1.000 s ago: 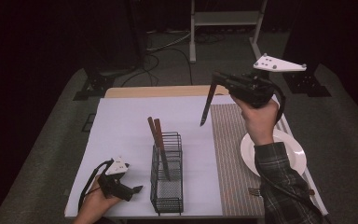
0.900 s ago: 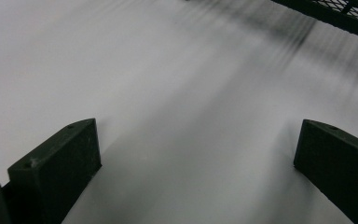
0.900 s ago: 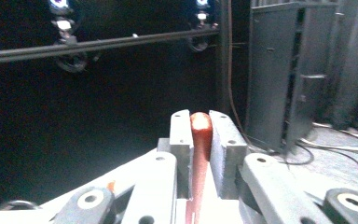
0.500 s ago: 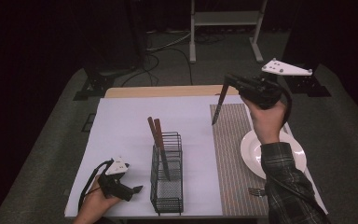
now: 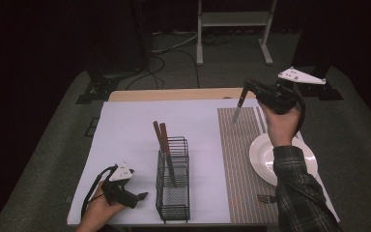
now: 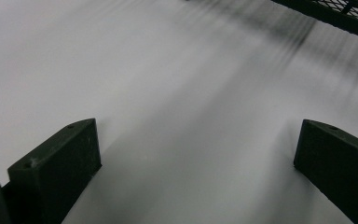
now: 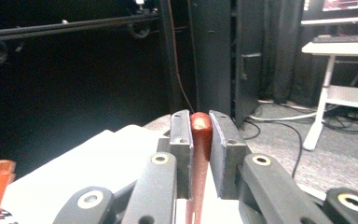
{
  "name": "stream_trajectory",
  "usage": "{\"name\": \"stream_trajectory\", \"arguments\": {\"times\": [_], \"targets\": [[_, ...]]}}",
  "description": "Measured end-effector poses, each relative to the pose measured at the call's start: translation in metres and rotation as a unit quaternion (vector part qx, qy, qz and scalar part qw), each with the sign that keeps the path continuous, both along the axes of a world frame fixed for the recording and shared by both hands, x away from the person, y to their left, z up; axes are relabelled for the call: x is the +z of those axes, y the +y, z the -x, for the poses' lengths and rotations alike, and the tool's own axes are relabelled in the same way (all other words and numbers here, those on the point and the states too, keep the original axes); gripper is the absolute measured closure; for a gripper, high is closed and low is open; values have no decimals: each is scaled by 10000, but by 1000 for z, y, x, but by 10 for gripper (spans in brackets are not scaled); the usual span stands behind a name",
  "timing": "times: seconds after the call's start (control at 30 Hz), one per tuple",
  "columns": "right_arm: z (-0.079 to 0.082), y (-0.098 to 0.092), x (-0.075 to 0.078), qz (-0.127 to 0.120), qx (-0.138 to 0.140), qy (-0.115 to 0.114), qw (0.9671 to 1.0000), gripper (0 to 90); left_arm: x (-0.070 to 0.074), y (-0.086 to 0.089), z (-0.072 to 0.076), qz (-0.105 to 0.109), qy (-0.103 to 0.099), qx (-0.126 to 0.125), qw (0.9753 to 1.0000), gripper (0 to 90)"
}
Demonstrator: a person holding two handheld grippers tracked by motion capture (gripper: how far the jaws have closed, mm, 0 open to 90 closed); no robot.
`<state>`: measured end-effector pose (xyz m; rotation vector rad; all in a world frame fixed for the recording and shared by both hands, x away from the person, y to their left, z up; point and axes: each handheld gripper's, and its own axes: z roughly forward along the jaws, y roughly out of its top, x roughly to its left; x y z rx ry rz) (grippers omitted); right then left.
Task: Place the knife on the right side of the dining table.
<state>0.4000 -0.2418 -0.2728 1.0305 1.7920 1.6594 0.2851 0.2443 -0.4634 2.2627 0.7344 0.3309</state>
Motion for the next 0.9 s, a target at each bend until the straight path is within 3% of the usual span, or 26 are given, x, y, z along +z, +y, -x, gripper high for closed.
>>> {"name": "stream_trajectory", "arguments": {"times": [0.57, 0.9], "targets": [[-26, -16, -47, 169, -580, 262, 9978, 799, 0, 0, 0, -10, -6, -6, 10000, 0], [-33, -20, -63, 126, -731, 398, 9965, 799, 0, 0, 0, -9, -7, -4, 10000, 0]]}}
